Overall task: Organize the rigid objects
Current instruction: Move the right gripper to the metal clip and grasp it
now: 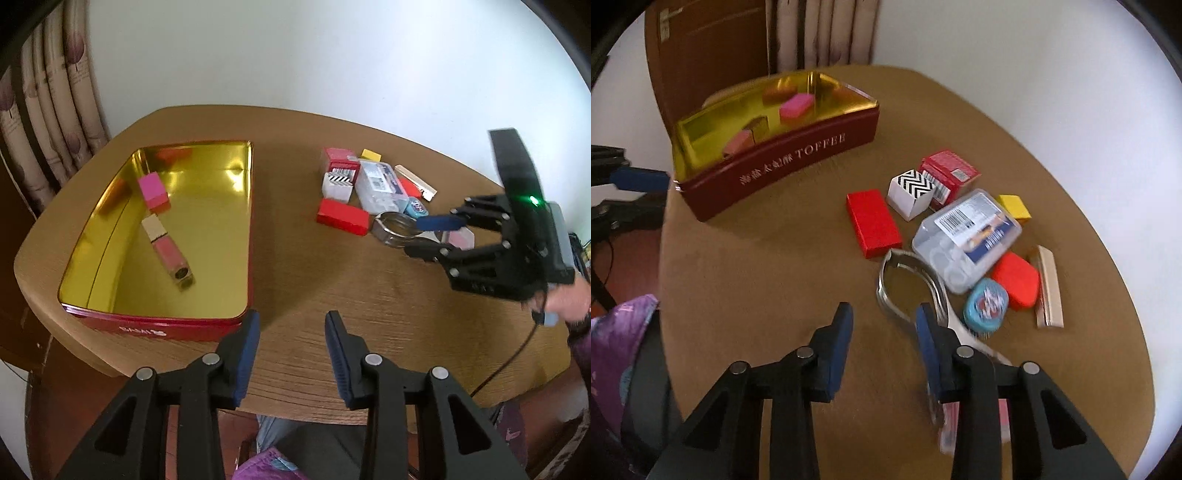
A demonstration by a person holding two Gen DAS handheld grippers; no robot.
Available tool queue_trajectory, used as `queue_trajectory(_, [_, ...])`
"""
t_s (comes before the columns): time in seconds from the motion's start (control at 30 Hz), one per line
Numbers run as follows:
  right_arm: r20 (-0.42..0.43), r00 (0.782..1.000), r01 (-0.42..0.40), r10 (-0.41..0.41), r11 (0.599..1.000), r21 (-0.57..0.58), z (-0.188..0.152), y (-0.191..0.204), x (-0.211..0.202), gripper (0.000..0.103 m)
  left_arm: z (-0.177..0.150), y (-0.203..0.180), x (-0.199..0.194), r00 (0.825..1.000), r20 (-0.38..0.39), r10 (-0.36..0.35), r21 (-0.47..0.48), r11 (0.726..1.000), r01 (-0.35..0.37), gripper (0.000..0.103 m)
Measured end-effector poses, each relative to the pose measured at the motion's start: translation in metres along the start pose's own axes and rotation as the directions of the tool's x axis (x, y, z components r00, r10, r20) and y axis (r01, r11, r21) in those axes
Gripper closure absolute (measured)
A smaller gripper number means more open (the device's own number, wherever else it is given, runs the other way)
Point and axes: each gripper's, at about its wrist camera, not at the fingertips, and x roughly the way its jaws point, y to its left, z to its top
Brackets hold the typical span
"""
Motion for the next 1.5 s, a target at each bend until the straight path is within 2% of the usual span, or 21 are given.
queue_trajectory(0.03, [-0.035, 0.999, -0.018, 0.018, 1.000, -0.016, 0.002, 0.000, 0.006, 0.070, 0.000, 0.002, 0.001, 1.000, -0.005, -0.004, -0.003, 1.000, 0.004, 0.066])
queue_trajectory(0.13, [-0.138, 0.990, -0.004, -0.005, 0.998, -0.065, 0.008, 0.003, 0.029, 0.072, 0.000, 0.007, 0.005, 1.000, -0.017, -0.007, -0.013, 1.000, 0.007, 0.066])
queue_trajectory(0.17, [-0.148, 0.989, -0.028, 0.019, 0.998, -0.058, 0.010, 0.002, 0.032, 0.083, 0.000, 0.009, 0.006, 1.000, -0.020, -0.021, -0.019, 1.000, 0.020, 0.066])
queue_trajectory(0.2, [-0.165, 0.985, -0.061, 0.053, 0.997, -0.042, 0.013, 0.001, 0.033, 0.090, 0.000, 0.010, 0.008, 0.999, -0.026, -0.028, -0.026, 0.999, 0.027, 0.066])
queue_trajectory(0.27, [-0.196, 0.980, -0.037, 0.024, 0.997, -0.067, 0.018, 0.009, 0.035, 0.093, 0.001, 0.011, 0.009, 0.999, -0.033, -0.037, -0.041, 0.999, 0.035, 0.066])
queue_trajectory(0.43, [-0.235, 0.971, -0.035, 0.044, 0.998, 0.045, 0.024, 0.009, 0.034, 0.097, 0.000, 0.011, 0.007, 0.999, -0.024, -0.040, -0.040, 0.998, 0.039, 0.066])
queue_trajectory(0.53, [-0.184, 0.979, -0.055, 0.085, 0.985, 0.162, 0.026, -0.002, 0.021, 0.099, -0.001, 0.011, 0.007, 0.999, -0.021, -0.037, -0.040, 0.999, 0.036, 0.066])
queue_trajectory(0.6, [-0.130, 0.983, -0.093, 0.131, 0.960, 0.265, 0.023, -0.013, 0.010, 0.099, -0.001, 0.011, 0.007, 0.999, -0.021, -0.030, -0.043, 0.999, 0.029, 0.066])
queue_trajectory(0.7, [-0.001, 0.978, -0.188, 0.207, 0.891, 0.413, 0.005, -0.030, -0.012, 0.099, -0.001, 0.008, 0.004, 1.000, -0.011, -0.028, -0.031, 0.999, 0.028, 0.066])
queue_trajectory(0.77, [0.032, 0.982, -0.179, 0.185, 0.874, 0.452, -0.008, -0.032, -0.022, 0.099, -0.001, 0.006, 0.002, 1.000, 0.001, -0.024, -0.019, 1.000, 0.024, 0.066])
queue_trajectory(0.87, [0.059, 0.985, -0.170, 0.160, 0.897, 0.409, -0.013, -0.027, -0.030, 0.093, -0.002, 0.001, 0.004, 1.000, -0.014, -0.017, 0.002, 1.000, 0.017, 0.066])
queue_trajectory(0.93, [-0.010, 0.988, -0.142, 0.152, 0.941, 0.307, -0.005, -0.016, -0.027, 0.060, -0.003, -0.001, 0.004, 1.000, -0.020, -0.008, 0.010, 1.000, 0.008, 0.066])
queue_trajectory(0.97, [-0.024, 0.993, -0.107, 0.117, 0.959, 0.261, 0.001, -0.007, -0.024, 0.030, -0.003, -0.001, 0.003, 1.000, -0.021, -0.008, 0.010, 1.000, 0.008, 0.066])
queue_trajectory(1.0, [-0.026, 0.997, -0.069, 0.076, 0.978, 0.198, 0.006, -0.002, -0.026, 0.027, -0.003, -0.001, 0.002, 1.000, -0.019, -0.011, 0.010, 1.000, 0.011, 0.066])
queue_trajectory(1.07, [-0.068, 0.991, -0.103, 0.114, 0.984, 0.146, 0.013, -0.004, -0.022, 0.030, -0.003, -0.001, 0.001, 1.000, -0.008, -0.010, 0.013, 1.000, 0.010, 0.066])
queue_trajectory(1.13, [-0.125, 0.990, -0.055, 0.064, 0.995, 0.078, 0.021, -0.003, -0.011, 0.030, -0.002, -0.002, 0.001, 1.000, -0.007, -0.007, 0.020, 1.000, 0.007, 0.066])
queue_trajectory(1.17, [-0.142, 0.987, -0.063, 0.070, 0.996, 0.058, 0.022, -0.003, -0.008, 0.031, -0.002, -0.002, 0.002, 1.000, -0.009, -0.006, 0.023, 1.000, 0.006, 0.066])
queue_trajectory(1.23, [-0.184, 0.977, -0.099, 0.103, 0.995, 0.033, 0.026, -0.003, 0.000, 0.042, -0.003, -0.001, 0.003, 1.000, -0.010, -0.009, 0.027, 1.000, 0.010, 0.066])
queue_trajectory(1.3, [-0.212, 0.976, -0.053, 0.053, 0.999, 0.005, 0.030, -0.005, 0.006, 0.046, -0.004, 0.000, 0.005, 1.000, -0.019, -0.009, 0.032, 0.999, 0.010, 0.066])
queue_trajectory(1.4, [-0.190, 0.978, -0.078, 0.088, 0.995, 0.060, 0.033, -0.023, 0.001, 0.046, -0.004, 0.003, 0.007, 0.999, -0.035, -0.023, 0.024, 0.999, 0.024, 0.066])
queue_trajectory(1.5, [-0.217, 0.972, -0.079, 0.092, 0.995, 0.068, 0.028, -0.029, 0.002, 0.045, -0.004, 0.007, 0.011, 0.998, -0.050, -0.038, 0.006, 0.999, 0.038, 0.066])
